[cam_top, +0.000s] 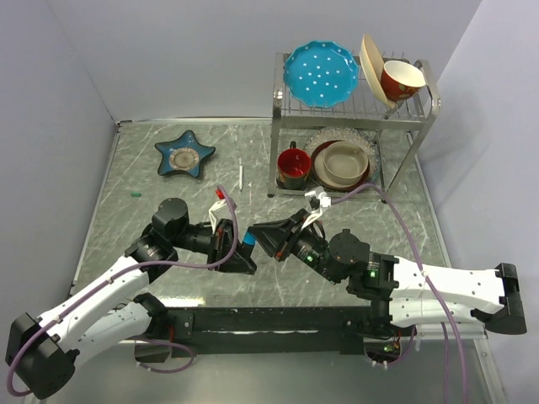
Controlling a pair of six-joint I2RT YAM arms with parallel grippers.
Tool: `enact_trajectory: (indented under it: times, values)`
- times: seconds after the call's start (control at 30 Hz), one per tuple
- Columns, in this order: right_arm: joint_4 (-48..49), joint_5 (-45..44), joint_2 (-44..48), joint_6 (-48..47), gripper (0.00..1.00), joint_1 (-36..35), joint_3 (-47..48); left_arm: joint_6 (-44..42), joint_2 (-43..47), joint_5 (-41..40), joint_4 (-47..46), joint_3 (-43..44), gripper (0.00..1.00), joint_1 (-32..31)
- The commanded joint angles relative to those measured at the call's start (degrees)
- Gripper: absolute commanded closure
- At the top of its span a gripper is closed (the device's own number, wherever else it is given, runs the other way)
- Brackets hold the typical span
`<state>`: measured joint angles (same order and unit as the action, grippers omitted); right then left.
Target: Insert the pens into the pen caps
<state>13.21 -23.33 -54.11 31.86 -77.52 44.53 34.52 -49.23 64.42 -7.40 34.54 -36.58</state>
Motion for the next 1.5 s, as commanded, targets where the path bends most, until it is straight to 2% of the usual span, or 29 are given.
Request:
enact_trajectory:
  times: [0.0, 0.13, 0.27, 0.63, 0.83, 0.9, 1.13, 1.27, 1.47]
  values:
    - [-8.56, 25.61, -4.78, 2.77, 1.0, -6.86, -4.81, 2.21, -0.6, -11.87, -10.97, 5.36, 0.99, 4.93]
    - [-6.45, 28.95, -5.66, 3.3, 1.0, -7.39, -5.77, 2.48, -0.25, -10.19, -11.85, 4.83, 0.99, 7.13]
    - [-6.8, 35.79, -7.76, 3.91, 1.0, -7.47, -5.69, -1.99, -0.16, -9.76, -7.2, 6.41, 0.99, 8.19]
    - [-10.3, 41.97, -10.05, 4.88, 1.0, -8.44, -6.39, -8.06, -0.6, -9.57, 0.7, 9.3, 0.99, 9.86]
    - [-11.54, 45.56, -14.44, 3.21, 1.0, -10.2, -4.29, -7.02, -0.95, -8.61, -1.04, 9.14, 0.99, 10.56]
    - [-12.77, 46.36, -15.15, 1.38, 1.0, -10.64, -3.32, -9.21, -1.22, -7.82, 1.85, 10.1, 0.99, 10.74]
    - [-17.07, 50.05, -14.01, 0.66, 1.0, -10.73, -4.63, -14.93, 0.01, -7.64, 9.24, 12.04, 0.99, 10.91]
    - [-15.59, 52.51, -11.99, 1.63, 1.0, -10.9, -6.12, -13.96, 1.77, -8.09, 6.44, 9.58, 0.99, 12.76]
    - [-16.9, 55.5, -9.79, 1.81, 1.0, -11.43, -6.65, -16.32, 0.98, -9.14, 9.31, 9.22, 0.99, 12.94]
